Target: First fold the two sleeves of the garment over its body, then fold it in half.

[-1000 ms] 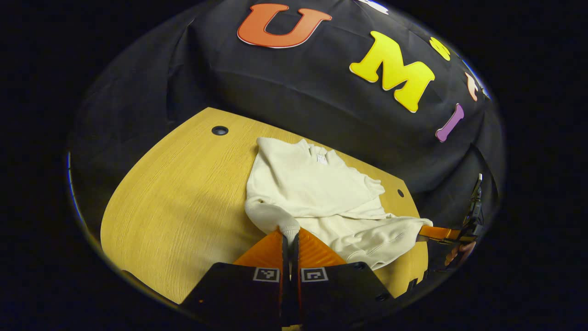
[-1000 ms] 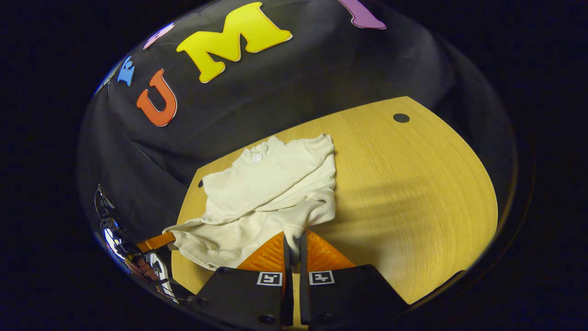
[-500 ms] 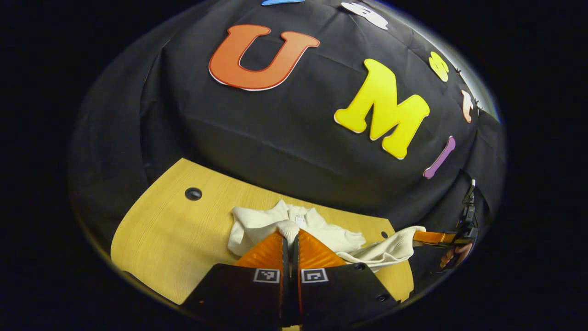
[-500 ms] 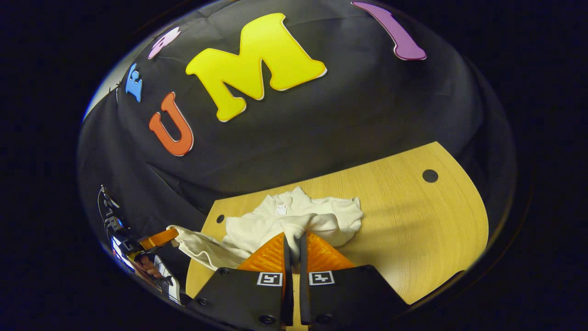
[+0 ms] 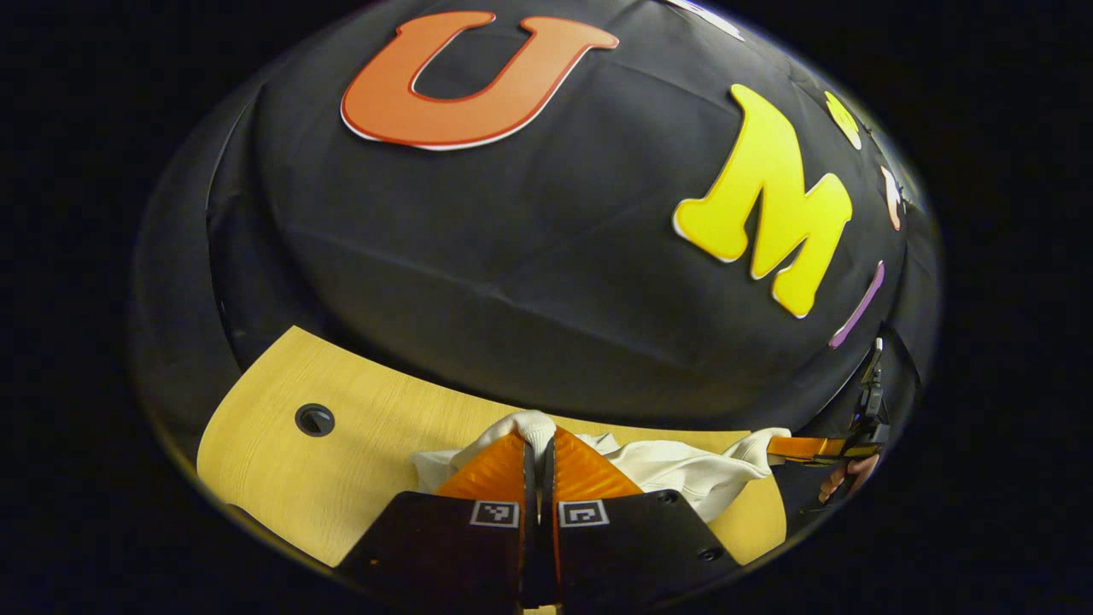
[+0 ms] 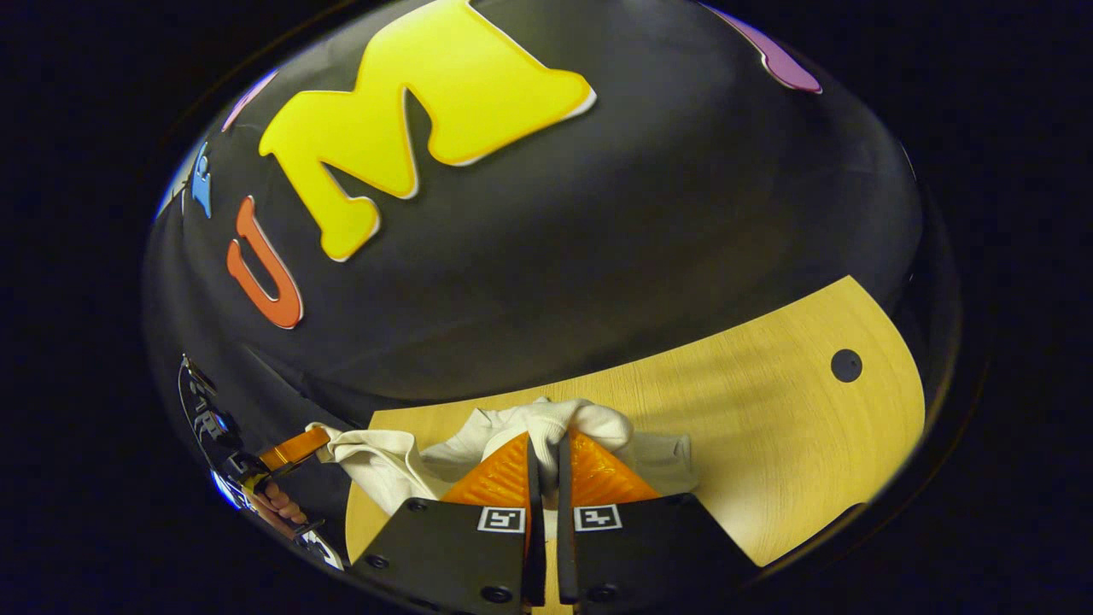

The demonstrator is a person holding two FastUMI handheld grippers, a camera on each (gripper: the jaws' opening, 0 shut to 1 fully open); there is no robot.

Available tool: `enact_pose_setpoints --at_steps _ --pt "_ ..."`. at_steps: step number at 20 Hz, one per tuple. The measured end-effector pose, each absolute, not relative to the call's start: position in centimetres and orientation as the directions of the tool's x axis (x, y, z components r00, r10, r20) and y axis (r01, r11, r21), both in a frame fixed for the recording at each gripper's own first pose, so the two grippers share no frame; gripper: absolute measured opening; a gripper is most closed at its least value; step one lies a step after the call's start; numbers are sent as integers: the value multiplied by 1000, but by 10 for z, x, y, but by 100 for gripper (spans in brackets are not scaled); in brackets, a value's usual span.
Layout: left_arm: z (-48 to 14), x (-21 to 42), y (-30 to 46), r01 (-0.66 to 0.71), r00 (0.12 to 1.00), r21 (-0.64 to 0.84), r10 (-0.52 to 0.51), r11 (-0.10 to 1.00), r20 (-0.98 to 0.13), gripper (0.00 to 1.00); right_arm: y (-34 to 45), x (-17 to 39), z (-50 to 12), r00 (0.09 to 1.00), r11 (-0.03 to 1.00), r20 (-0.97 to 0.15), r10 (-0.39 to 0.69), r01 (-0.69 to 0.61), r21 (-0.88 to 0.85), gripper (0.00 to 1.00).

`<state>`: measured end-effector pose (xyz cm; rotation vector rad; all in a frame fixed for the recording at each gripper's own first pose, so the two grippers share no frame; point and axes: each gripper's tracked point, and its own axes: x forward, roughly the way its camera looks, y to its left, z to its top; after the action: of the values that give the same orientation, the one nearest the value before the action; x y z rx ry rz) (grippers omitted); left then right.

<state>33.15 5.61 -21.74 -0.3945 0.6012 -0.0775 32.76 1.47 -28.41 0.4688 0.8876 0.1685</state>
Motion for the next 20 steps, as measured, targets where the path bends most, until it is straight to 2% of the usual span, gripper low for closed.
enact_pose_setpoints --at_steps 1,9,11,13,14,16,17,18,19,20 --pt "-232 341 56 -49 822 -376 -177 925 -541 3 17 335 -302 622 890 -713 325 54 452 6" --pt "-328 383 62 -12 800 -255 -144 967 -583 3 23 372 -400 616 924 -746 253 74 374 6" --pt "-342 382 59 7 774 -228 -150 974 -615 3 21 375 -409 618 923 -748 243 91 375 6" --pt "-341 385 54 19 772 -211 -148 977 -618 4 22 376 -409 624 922 -746 234 101 374 10" --pt "-336 386 52 20 776 -209 -147 978 -613 10 23 376 -405 632 924 -739 232 93 370 14" --pt "-324 383 53 32 785 -193 -144 981 -603 15 23 377 -391 666 927 -711 226 77 366 12" --pt "-317 382 56 29 792 -177 -131 984 -597 36 23 378 -384 686 932 -694 217 65 356 27" --pt "-311 384 67 9 809 -145 -93 989 -581 58 19 377 -376 704 941 -682 200 57 334 33" --pt "-303 387 80 -24 828 -122 -48 992 -558 79 15 374 -369 716 943 -673 189 58 326 45" --pt "-291 387 86 -45 844 -118 -26 992 -536 100 13 373 -362 727 941 -660 191 56 334 50"
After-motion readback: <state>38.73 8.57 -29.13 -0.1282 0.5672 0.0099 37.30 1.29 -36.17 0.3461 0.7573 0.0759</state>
